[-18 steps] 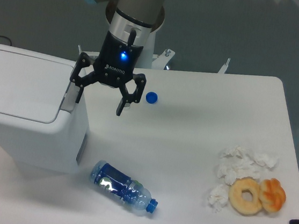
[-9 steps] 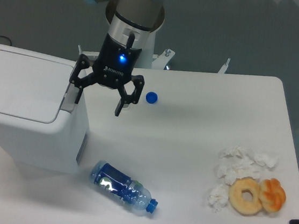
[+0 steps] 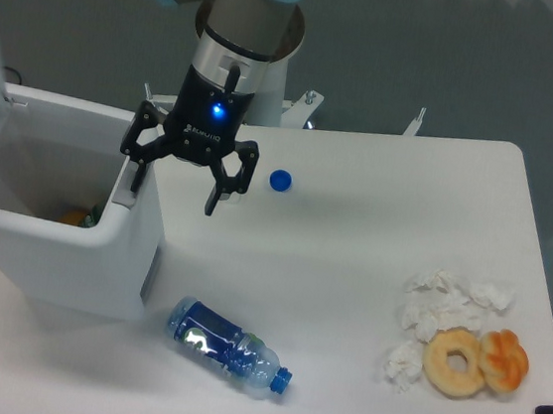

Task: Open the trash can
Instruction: 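Push the lid edge with the gripper finger to flip the lid open, then lift the gripper away from the opened trash can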

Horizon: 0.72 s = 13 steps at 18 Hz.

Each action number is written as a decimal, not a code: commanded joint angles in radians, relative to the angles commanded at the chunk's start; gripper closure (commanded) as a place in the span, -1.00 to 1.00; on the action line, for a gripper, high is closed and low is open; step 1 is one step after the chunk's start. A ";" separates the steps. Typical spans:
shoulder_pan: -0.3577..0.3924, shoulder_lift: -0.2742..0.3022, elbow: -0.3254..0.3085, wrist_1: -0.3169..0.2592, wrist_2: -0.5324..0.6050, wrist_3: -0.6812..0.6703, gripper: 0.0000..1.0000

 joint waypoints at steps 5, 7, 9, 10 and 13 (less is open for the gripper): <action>0.014 0.000 0.018 0.003 0.000 0.005 -1.00; 0.035 -0.002 0.047 0.003 -0.002 0.006 -1.00; 0.049 -0.002 0.083 0.005 0.002 0.018 -1.00; 0.052 -0.005 0.095 0.005 0.005 0.034 -1.00; 0.058 -0.005 0.098 0.003 0.009 0.156 -1.00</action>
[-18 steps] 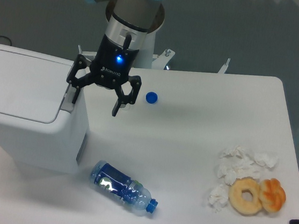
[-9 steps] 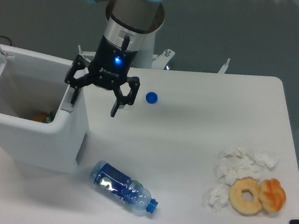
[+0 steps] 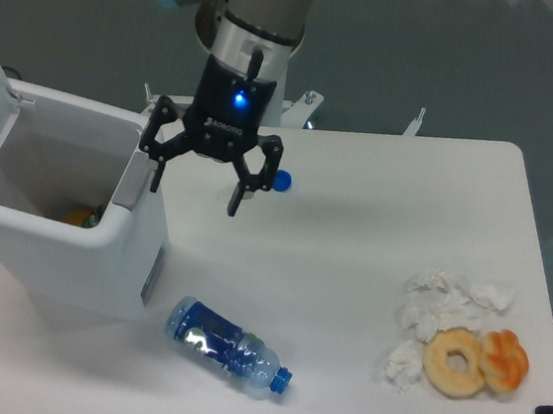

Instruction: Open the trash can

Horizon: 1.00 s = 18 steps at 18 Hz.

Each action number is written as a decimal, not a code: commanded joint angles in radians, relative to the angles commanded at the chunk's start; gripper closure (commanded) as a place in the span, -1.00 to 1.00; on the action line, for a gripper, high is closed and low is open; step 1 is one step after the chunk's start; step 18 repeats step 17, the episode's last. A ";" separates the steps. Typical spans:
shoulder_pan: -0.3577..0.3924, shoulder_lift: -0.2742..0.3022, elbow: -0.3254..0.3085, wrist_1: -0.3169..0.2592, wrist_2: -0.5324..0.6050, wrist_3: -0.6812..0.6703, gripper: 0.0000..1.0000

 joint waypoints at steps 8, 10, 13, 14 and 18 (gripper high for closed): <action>0.005 -0.084 0.015 0.005 0.189 0.440 -1.00; 0.005 -0.094 0.015 0.005 0.209 0.491 -1.00; 0.005 -0.123 0.024 0.012 0.282 0.533 -1.00; 0.005 -0.130 0.031 0.012 0.290 0.536 -1.00; 0.003 -0.146 0.035 0.014 0.295 0.536 -1.00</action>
